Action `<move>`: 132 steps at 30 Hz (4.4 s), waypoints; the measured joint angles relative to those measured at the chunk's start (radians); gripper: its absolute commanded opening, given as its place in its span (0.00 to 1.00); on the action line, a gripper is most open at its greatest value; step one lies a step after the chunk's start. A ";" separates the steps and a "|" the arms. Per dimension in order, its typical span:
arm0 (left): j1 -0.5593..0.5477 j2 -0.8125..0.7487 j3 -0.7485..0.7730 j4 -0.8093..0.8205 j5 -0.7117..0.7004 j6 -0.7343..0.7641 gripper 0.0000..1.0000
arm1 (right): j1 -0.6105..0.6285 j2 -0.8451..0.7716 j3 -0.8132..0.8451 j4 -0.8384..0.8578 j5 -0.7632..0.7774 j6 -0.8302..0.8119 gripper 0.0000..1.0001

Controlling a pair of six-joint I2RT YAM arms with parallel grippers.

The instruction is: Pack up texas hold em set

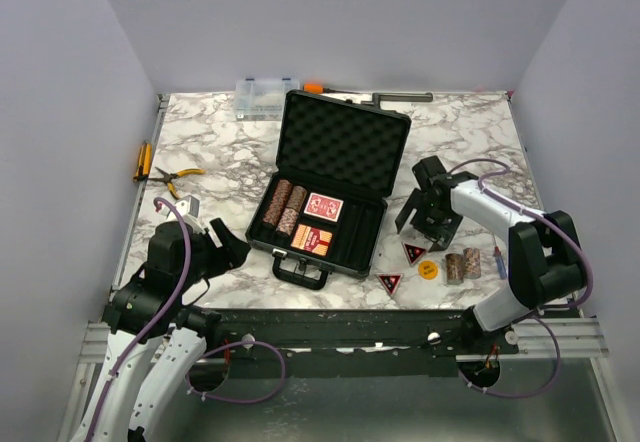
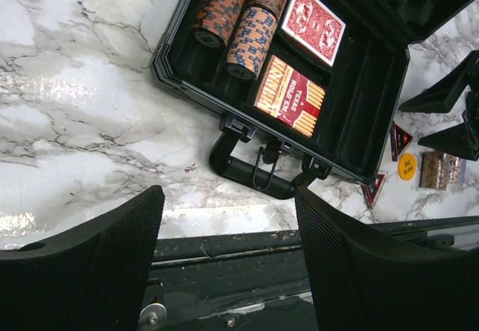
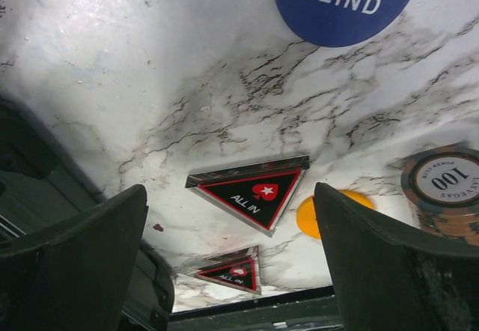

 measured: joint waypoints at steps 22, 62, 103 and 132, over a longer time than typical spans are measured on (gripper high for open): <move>0.006 0.000 -0.001 0.000 0.000 0.000 0.68 | 0.028 0.018 -0.047 0.016 0.041 0.074 0.86; 0.015 0.000 -0.004 0.000 0.000 -0.001 0.67 | 0.076 0.040 -0.021 -0.004 0.099 0.064 0.52; 0.015 0.005 -0.010 0.017 0.002 0.000 0.68 | 0.076 -0.229 0.042 -0.106 0.091 0.076 0.51; 0.015 0.005 -0.010 0.022 0.002 0.000 0.66 | 0.147 -0.062 0.460 -0.118 -0.079 0.057 0.51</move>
